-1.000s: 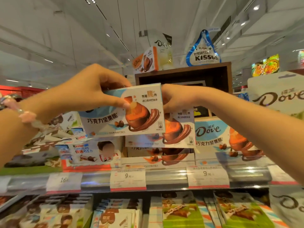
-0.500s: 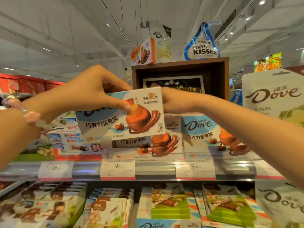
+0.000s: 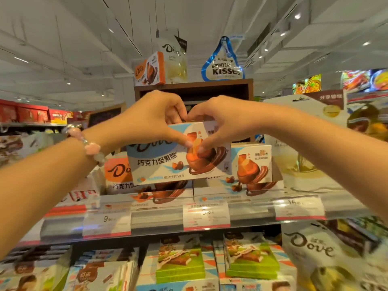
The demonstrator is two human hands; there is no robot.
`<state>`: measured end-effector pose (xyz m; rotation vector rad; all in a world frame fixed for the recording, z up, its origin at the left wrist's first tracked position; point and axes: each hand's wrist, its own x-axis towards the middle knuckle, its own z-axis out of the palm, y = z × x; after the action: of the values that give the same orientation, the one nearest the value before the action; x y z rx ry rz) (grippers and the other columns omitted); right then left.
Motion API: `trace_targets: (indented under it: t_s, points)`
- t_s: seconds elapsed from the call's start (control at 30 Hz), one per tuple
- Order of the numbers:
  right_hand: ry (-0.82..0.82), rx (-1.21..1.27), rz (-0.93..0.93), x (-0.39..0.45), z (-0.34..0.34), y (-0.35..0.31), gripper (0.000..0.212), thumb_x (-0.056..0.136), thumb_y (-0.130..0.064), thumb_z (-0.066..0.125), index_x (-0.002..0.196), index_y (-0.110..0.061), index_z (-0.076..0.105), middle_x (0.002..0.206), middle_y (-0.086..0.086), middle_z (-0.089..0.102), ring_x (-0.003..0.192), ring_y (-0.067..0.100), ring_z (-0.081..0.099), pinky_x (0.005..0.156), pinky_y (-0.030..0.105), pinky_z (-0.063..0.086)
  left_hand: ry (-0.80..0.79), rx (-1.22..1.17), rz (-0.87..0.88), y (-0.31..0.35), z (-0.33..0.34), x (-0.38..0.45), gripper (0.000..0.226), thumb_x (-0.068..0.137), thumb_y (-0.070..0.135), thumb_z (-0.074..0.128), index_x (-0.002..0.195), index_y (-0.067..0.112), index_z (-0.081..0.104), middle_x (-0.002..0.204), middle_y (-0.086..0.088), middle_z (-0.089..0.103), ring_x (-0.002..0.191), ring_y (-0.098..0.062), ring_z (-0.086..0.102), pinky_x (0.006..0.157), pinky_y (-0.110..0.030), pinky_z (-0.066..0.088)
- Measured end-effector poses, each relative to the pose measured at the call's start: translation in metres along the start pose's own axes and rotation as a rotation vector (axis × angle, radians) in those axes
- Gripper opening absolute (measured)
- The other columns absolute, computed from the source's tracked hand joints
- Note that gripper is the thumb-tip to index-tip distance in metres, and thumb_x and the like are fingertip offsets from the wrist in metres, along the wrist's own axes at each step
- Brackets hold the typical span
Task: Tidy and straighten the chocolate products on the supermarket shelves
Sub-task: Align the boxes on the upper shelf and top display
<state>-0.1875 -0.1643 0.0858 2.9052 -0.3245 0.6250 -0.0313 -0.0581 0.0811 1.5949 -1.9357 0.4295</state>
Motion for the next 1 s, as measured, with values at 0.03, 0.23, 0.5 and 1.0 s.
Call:
trace_targets:
  t_s: [0.03,0.23,0.5,1.0]
  points:
    - [0.014,-0.003,-0.005,-0.003,-0.001,0.002,0.069,0.071,-0.043,0.076,0.132,-0.025,0.048,0.122,-0.008,0.056,0.109,0.01,0.053,0.091,0.032,0.048,0.016,-0.025,-0.002,0.002,0.003,0.004,0.063,0.039,0.053,0.078,0.09,0.022,0.055,0.072,0.003,0.071,0.065,-0.008,0.068,0.068,-0.034,0.057]
    - [-0.017,0.035,0.107,-0.027,-0.014,0.03,0.045,0.079,-0.024,0.072,0.116,-0.034,0.05,0.099,-0.023,0.054,0.087,-0.004,0.056,0.061,0.011,0.047,0.05,-0.058,0.021,-0.006,0.0,0.01,0.059,0.047,0.046,0.078,0.094,0.026,0.048,0.09,0.007,0.067,0.081,-0.001,0.064,0.071,-0.028,0.056]
    - [-0.142,0.18,0.335,-0.06,-0.017,0.069,0.033,0.081,-0.021,0.071,0.104,-0.036,0.053,0.099,-0.015,0.061,0.082,0.002,0.063,0.054,0.016,0.05,-0.294,0.152,-0.18,-0.059,0.007,-0.016,0.068,0.049,0.067,0.07,0.107,0.033,0.059,0.111,0.017,0.059,0.105,0.001,0.052,0.093,-0.028,0.042]
    - [-0.235,0.008,0.312,-0.04,0.03,0.068,0.046,0.08,-0.026,0.072,0.118,-0.028,0.046,0.11,-0.01,0.05,0.104,0.01,0.049,0.073,0.016,0.045,-0.417,-0.039,-0.121,-0.077,0.028,-0.029,0.061,0.066,0.059,0.068,0.118,0.064,0.038,0.104,0.03,0.062,0.093,0.008,0.06,0.075,-0.014,0.052]
